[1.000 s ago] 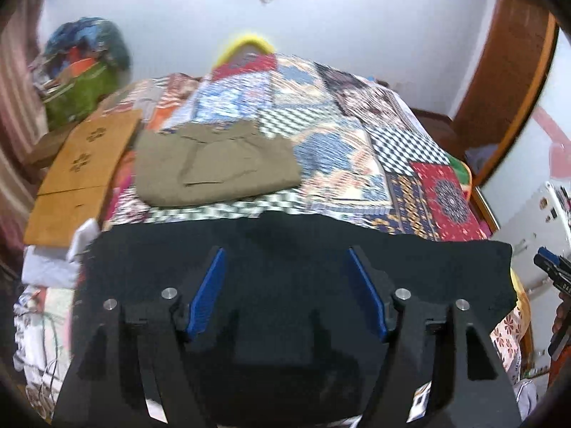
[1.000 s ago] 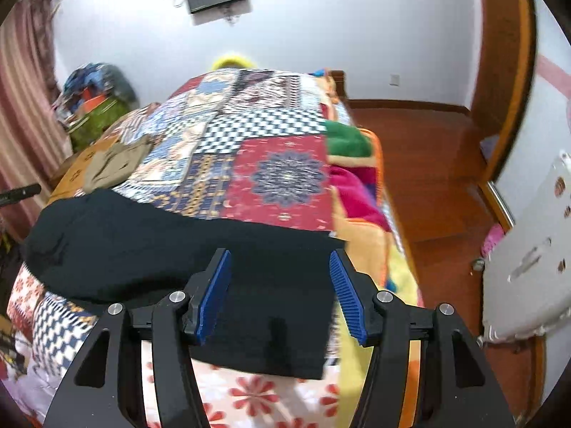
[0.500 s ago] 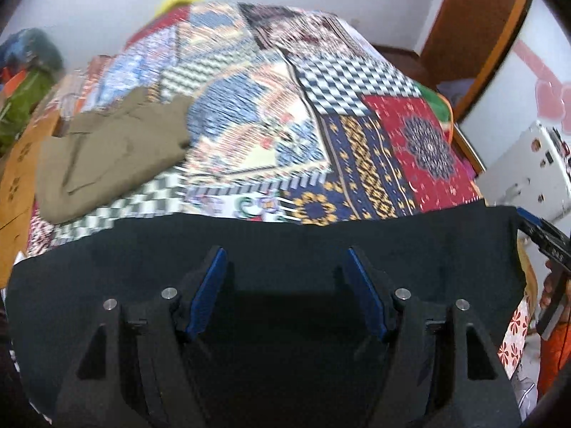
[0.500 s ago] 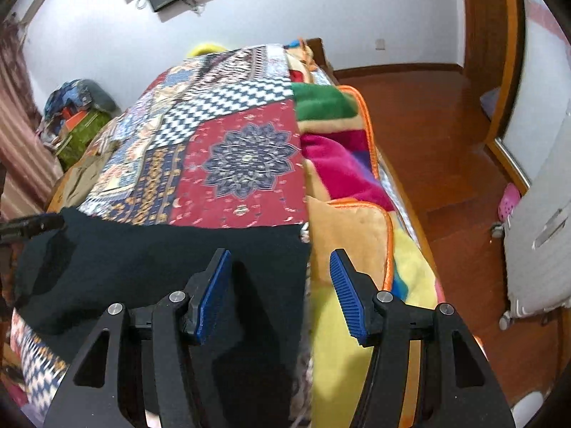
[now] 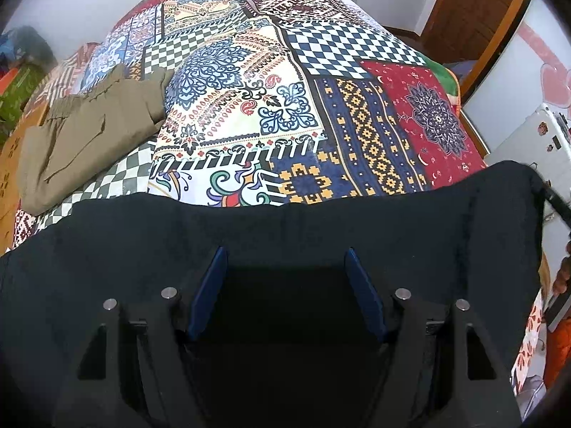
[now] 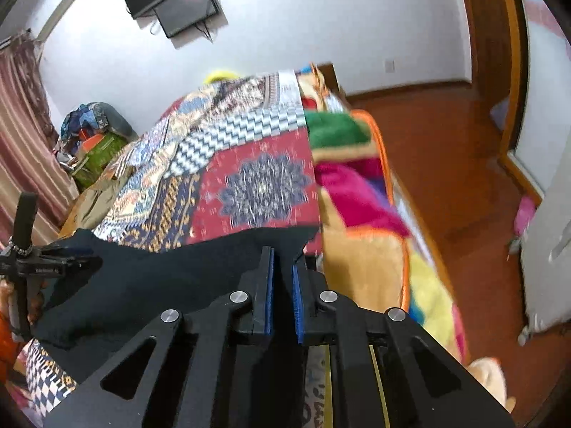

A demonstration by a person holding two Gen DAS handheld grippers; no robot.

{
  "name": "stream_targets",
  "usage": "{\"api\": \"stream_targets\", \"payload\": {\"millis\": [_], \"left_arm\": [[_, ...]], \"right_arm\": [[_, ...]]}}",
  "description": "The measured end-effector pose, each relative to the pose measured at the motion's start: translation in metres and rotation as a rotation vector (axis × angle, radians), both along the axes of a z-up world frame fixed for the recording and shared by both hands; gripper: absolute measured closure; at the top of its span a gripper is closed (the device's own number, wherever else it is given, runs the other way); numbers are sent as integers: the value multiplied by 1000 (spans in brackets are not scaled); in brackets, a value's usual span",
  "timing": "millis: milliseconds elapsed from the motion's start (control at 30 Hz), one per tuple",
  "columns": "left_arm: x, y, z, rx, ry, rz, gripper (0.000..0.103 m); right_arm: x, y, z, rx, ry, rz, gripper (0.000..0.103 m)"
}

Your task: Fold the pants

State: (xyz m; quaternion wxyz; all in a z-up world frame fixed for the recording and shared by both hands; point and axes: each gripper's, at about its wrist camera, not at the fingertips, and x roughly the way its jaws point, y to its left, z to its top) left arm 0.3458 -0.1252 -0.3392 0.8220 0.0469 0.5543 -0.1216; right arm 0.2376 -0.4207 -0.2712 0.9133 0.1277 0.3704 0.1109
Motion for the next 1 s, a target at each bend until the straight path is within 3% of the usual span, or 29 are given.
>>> {"api": "stream_targets", "payload": {"millis": [100,167,267,367,533,667,1000], "left_arm": [[0,0,1,14,0,4,34],[0,2,3,20,2,14,34],[-5,9,15,9,-9,31,34],[-15,21,32,-20,-27,52,34],[-43,37,59,-59,-61,73,34],[-70,40,71,-79,-71,62,33],[-128,5,66,-82,-47,-59,31]], "right_arm": [[10,3,-3,-36,24,-7,94],[19,6,-15,-69,95,3,94],[17,9,-21,-108,132,-7,87],[3,9,-11,-128,122,-7,83],[-23,11,15,-80,79,23,69],[-44,30,30,-55,53,88,65],[-69,81,4,-133,110,236,64]]}}
